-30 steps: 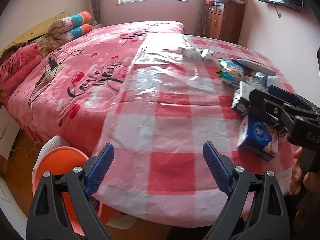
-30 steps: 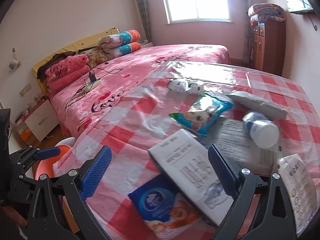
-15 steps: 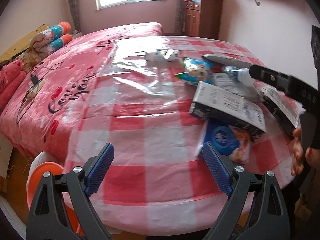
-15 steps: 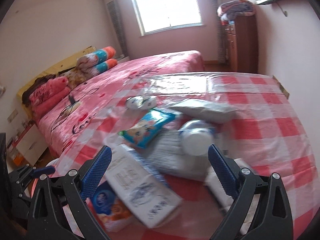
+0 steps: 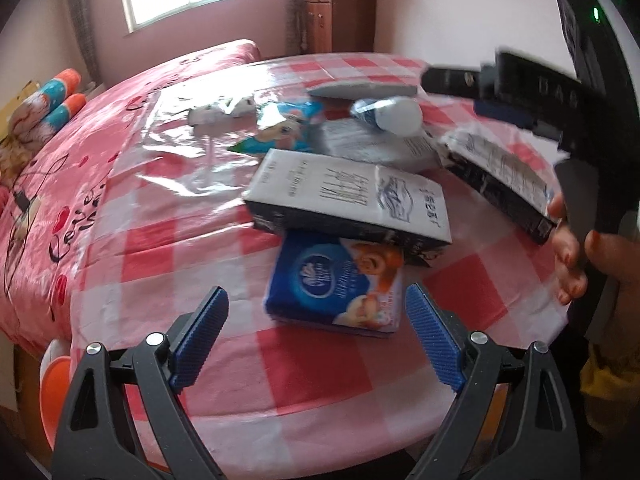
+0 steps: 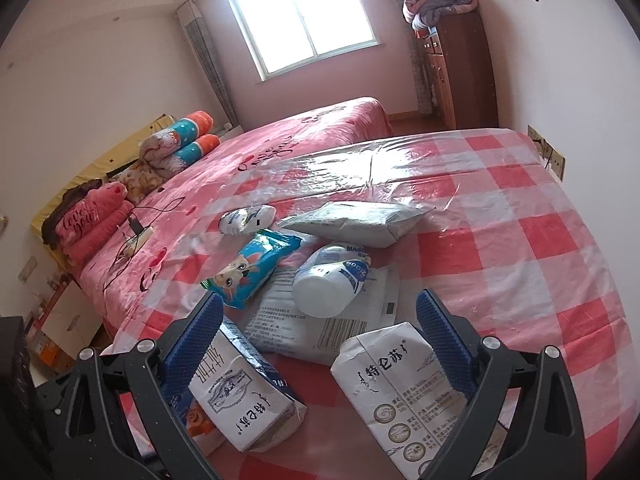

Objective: Collect trash
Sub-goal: 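Lower the left gripper onto the blue Vinda tissue pack and close it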

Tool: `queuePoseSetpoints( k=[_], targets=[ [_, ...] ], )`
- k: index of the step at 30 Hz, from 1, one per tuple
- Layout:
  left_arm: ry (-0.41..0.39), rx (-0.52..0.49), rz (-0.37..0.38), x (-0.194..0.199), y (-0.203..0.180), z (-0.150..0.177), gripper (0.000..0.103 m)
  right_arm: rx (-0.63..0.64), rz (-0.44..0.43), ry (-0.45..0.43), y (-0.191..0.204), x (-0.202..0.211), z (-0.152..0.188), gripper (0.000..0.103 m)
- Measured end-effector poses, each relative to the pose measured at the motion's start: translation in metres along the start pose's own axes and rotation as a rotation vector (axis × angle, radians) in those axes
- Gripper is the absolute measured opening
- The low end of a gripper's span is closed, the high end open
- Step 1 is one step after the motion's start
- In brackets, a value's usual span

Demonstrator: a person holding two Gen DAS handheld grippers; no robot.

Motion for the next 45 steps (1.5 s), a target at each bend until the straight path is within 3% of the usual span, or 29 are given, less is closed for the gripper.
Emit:
queuePoseSetpoints(
  k=[15, 23, 26, 28, 32, 36, 45],
  targets=[
    [0.052, -0.049, 0.008, -0.029, -0.007, 0.0, 0.091, 0.007, -0.063, 0.01, -0.001, 0.001, 0.001, 0.096],
    [0.032, -0.007, 0.036, -0.033, -0.001, -0.001, 0.09, 0.068, -0.136, 0.019, 0.018, 0.002, 0.005, 0.096],
    [0.024, 0.002, 0.038, -0.031, -0.001, 0.0, 0.085, 0.089, -0.157, 0.028, 0.026, 0.001, 0.007, 0.096],
    [0.016, 0.013, 0.033, -0.029, 0.002, 0.001, 0.075, 0.097, -0.171, 0.035, 0.029, -0.001, 0.008, 0.096],
    [0.004, 0.061, 0.043, -0.026, 0.01, 0.001, 0.074, 0.119, -0.21, 0.054, 0.038, -0.005, 0.012, 0.096],
    [0.002, 0.102, 0.026, -0.025, 0.019, 0.003, 0.073, 0.115, -0.28, 0.081, 0.047, -0.008, 0.016, 0.096],
    [-0.009, 0.182, -0.036, -0.013, 0.05, 0.011, 0.073, 0.21, -0.318, 0.127, 0.072, -0.018, 0.029, 0.096]
  ],
)
Point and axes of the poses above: each gripper's, at about its wrist camera, not at the fingertips, and x roughly against the way its jaws point, y to its left, z to its underside, the point moved 3 cm from there along -x, roughly the way its jaws point, and after that the axes turned 1 degree about -y, right-handed, at the moved point
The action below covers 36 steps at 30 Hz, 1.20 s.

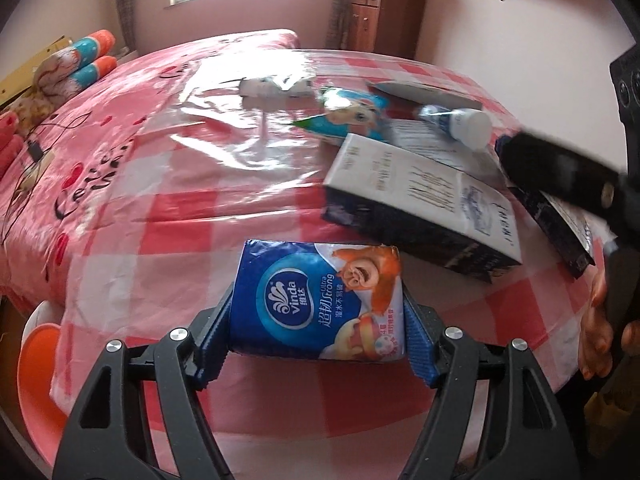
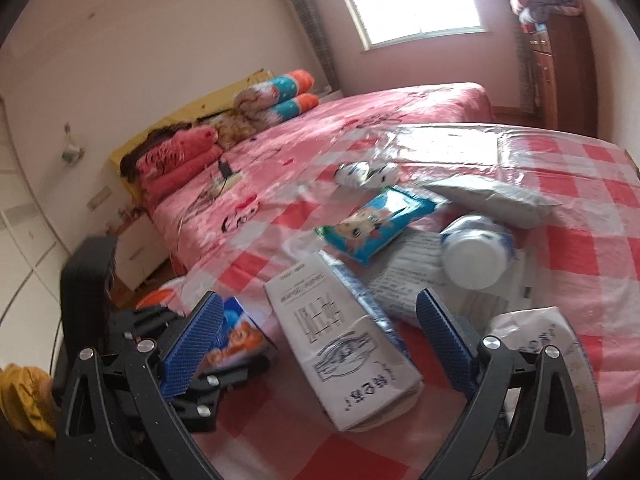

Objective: Collect trash
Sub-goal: 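Lower the left gripper onto the blue Vinda tissue pack and close it, then grasp the white milk carton with the right gripper while the left gripper holds the tissue pack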

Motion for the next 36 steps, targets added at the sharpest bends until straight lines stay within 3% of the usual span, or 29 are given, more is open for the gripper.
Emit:
queuePoseSetpoints(
  k=[9, 15, 27, 36],
  targets=[
    [-0.007, 0.057, -0.056, 0.006, 0.03, 0.002, 0.073, 0.033, 0.0, 0.078, 0.007, -0.018, 0.007, 0.096],
    [-0.013, 0.084, -0.075, 0.008, 0.044, 0.001, 0.073, 0.066, 0.057, 0.118, 0.009, -0.029, 0.011, 0.096],
    [-0.017, 0.125, -0.076, 0.006, 0.062, 0.003, 0.073, 0.14, 0.129, 0.183, 0.016, -0.052, 0.019, 0.096],
    [-0.038, 0.143, -0.048, 0.009, 0.071, 0.002, 0.073, 0.151, 0.124, 0.19, 0.018, -0.058, 0.018, 0.096]
  ],
)
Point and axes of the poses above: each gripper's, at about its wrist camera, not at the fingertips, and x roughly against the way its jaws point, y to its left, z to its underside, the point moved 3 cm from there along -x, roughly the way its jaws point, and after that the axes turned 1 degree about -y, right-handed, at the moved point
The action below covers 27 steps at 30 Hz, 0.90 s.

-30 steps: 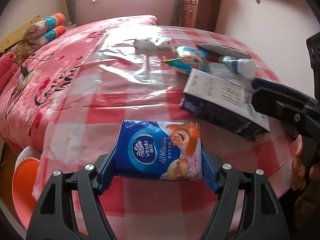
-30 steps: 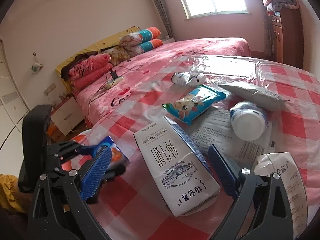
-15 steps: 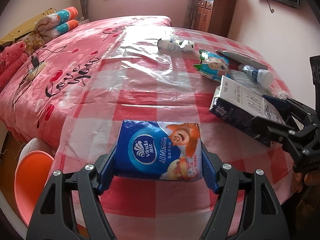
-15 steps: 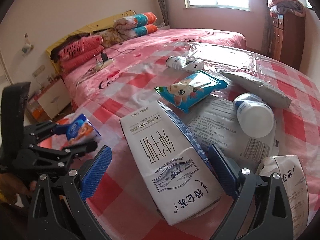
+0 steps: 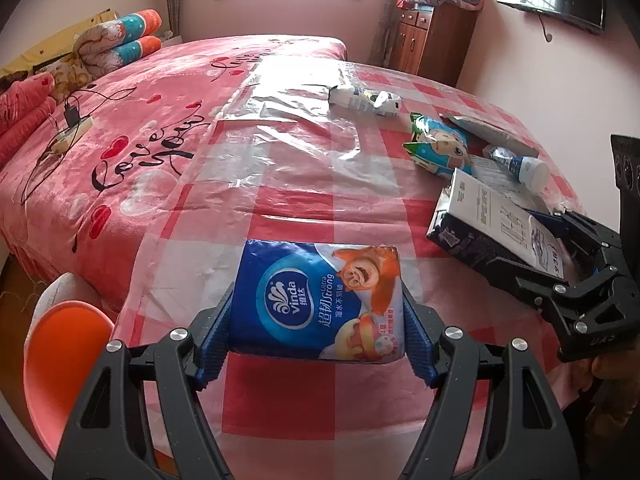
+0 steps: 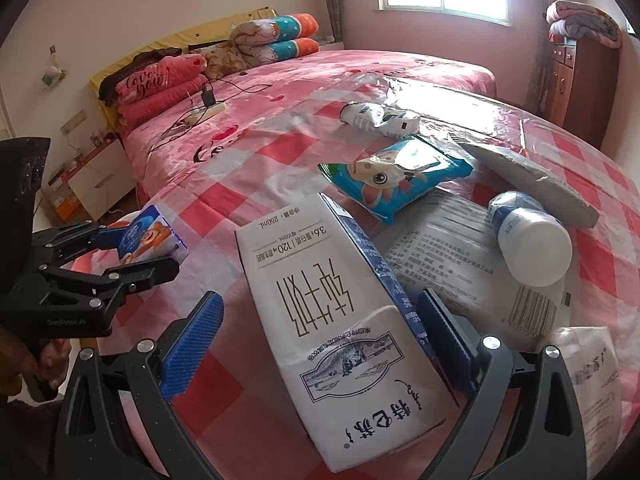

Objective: Collect trash
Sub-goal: 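Grasp the white milk carton with the right gripper while the left gripper holds the tissue pack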

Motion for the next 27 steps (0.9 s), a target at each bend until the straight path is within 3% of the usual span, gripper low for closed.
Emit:
queuePoseSetpoints(
  k=[4, 7, 20, 27],
  targets=[
    [0.0, 0.02, 0.016, -0.002, 0.006, 0.001, 0.073, -0.01, -0.013, -0.003, -0.001, 0.0, 0.0, 0.095],
    [0.0, 0.034, 0.034, -0.003, 0.011, 0.003, 0.073, -0.007, -0.005, 0.006, -0.002, -0.001, 0.0, 0.081],
    [-0.017, 0.04, 0.091, 0.001, 0.023, 0.008, 0.074, 0.054, 0.074, -0.002, 0.009, 0.0, 0.001, 0.077],
    [-0.029, 0.052, 0.113, 0.006, 0.033, 0.012, 0.073, 0.023, 0.107, -0.014, 0.011, 0.003, 0.002, 0.076]
  ],
)
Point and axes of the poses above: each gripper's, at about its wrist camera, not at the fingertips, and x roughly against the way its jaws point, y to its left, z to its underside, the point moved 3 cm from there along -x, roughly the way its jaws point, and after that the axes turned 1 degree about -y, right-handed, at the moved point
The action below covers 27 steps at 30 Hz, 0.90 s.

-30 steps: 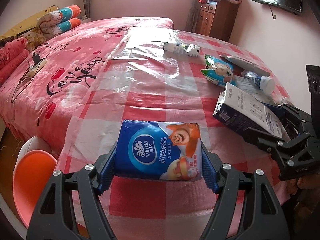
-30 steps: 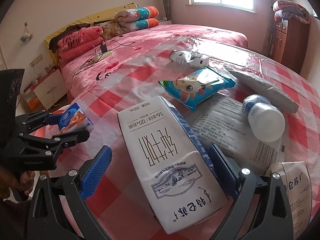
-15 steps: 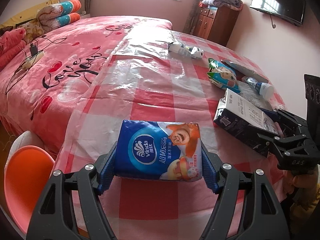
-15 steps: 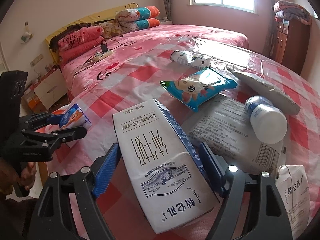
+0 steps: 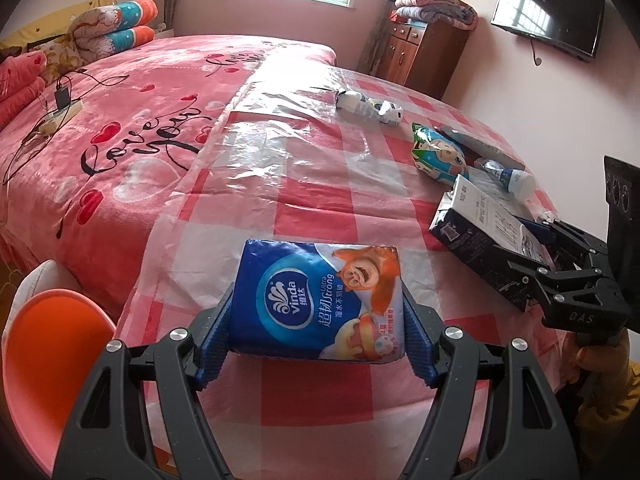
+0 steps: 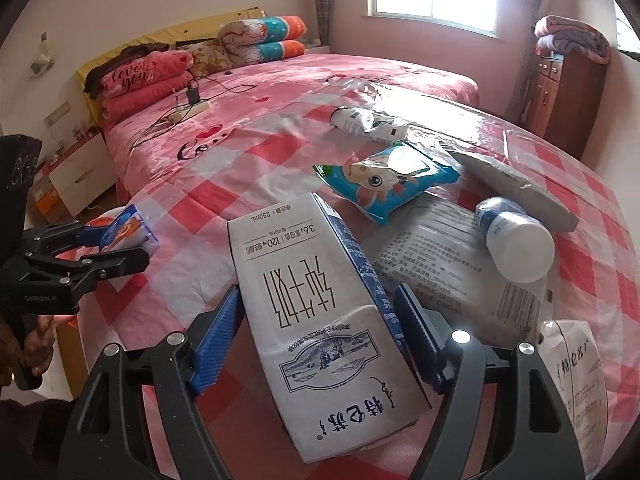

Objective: Collect trash
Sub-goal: 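Grasp the white milk carton with the right gripper while the left gripper holds the tissue pack, then carry tissue pack and milk carton over the orange bucket and open both grippers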

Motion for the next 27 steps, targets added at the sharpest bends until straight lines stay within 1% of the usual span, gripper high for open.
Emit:
queuePoseSetpoints(
  k=[2, 10, 15, 20, 27],
  targets=[
    [-0.005, 0.004, 0.003, 0.002, 0.003, 0.001, 0.074, -0.028, -0.008, 0.001, 0.0, 0.001, -0.001, 0.074],
    [-0.03, 0.027, 0.021, 0.015, 0.017, 0.006, 0.074, -0.131, -0.08, -0.025, 0.003, 0.015, -0.009, 0.074],
    [-0.052, 0.047, 0.017, 0.023, 0.029, 0.006, 0.074, -0.176, -0.13, -0.02, 0.009, 0.017, -0.014, 0.074],
    [-0.084, 0.061, 0.002, 0.036, 0.042, 0.004, 0.074, -0.184, -0.186, -0.01, 0.025, 0.018, -0.023, 0.074],
    [-0.119, 0.105, -0.043, 0.055, 0.075, 0.006, 0.074, -0.194, -0.32, 0.013, 0.063, 0.015, -0.041, 0.074]
  ],
)
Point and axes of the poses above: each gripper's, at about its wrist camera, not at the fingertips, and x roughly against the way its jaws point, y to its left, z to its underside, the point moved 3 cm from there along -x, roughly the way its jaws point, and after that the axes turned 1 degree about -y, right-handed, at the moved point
